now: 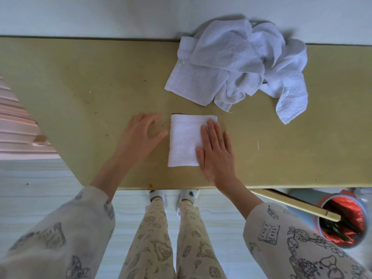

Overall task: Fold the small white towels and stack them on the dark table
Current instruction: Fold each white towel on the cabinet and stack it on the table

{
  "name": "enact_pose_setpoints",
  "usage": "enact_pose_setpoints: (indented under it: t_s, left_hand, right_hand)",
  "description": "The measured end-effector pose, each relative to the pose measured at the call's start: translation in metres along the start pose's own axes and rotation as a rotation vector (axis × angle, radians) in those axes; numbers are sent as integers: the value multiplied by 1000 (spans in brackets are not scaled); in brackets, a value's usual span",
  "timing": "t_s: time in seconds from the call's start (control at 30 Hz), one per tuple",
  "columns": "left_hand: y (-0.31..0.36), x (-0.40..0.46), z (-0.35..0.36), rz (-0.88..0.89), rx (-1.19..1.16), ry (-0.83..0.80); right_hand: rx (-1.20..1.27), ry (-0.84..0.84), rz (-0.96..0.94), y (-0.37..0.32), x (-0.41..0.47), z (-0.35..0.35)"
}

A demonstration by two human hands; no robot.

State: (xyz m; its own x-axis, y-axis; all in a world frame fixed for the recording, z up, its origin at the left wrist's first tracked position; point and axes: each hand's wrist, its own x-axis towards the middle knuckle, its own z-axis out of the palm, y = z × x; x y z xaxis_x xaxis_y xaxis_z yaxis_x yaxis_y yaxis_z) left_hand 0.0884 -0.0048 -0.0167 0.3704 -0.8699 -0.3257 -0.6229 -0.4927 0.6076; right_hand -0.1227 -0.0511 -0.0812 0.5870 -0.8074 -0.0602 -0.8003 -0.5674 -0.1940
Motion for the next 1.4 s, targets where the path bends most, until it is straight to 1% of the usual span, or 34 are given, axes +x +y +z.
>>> enact_pose_setpoints:
  t_s: [0.03, 0.07, 0.1, 0.17, 0.33, 0.4, 0.5, 0.57, 0.67, 0.83, 0.97, 1.03, 1.13, 1.23, 1.3, 1.33, 1.37, 1.4]
  left_hand:
    - [12, 12, -2, -50, -117, -76]
    - [22, 25, -2, -87, -180, -177]
    - [29, 38, -2, -108, -180, -286]
    - [38, 59, -3, -140, -121, -468]
    - [47, 82, -14, -181, 11, -727]
    - [46, 85, -17, -180, 36, -752]
    - [42, 87, -19, -159, 17, -711]
    - [41, 88, -19, -150, 35, -722]
    - [43, 88, -19, -168, 95, -794]
    - [42, 91, -18, -157, 91, -939]
    - [47, 94, -9, -229, 157, -1046]
    - [48, 95, -6, -229, 232, -1056]
    - [46, 95, -8, -208, 309, -1025]
    - [44, 93, -11, -183, 279, -975]
    - [41, 88, -16, -149, 189, -923]
    - [39, 84, -19, -136, 120, -866]
    - [36, 81, -21, -132, 42, -768]
    - [31, 75, -22, -133, -28, -623]
  right_hand:
    - [1, -7, -15, 2, 1, -1]
    - [2, -13, -28, 3, 1, -1]
    - [3, -17, -37, 4, 2, -2]
    - [5, -21, -46, 5, 2, -2]
    - [6, -11, -46, 4, 3, -2]
    - [5, -14, -48, 5, 2, -2]
    - [4, -17, -45, 5, 1, -2]
    - [7, -15, -44, 5, 1, -2]
    - [0, -20, -44, 5, 2, -2]
    - [-4, -30, -45, 5, 2, -2]
    - [-6, -33, -44, 5, 2, -3]
    - [-7, -39, -48, 5, 1, -3]
    - [-11, -50, -46, 4, 2, -4]
    - [-14, -48, -43, 4, 2, -4]
    - [-14, -43, -46, 4, 2, -4]
    - [-14, -41, -47, 4, 2, -4]
    - [-14, -41, -47, 4, 2, -4]
    - [-15, -41, -48, 4, 2, -4]
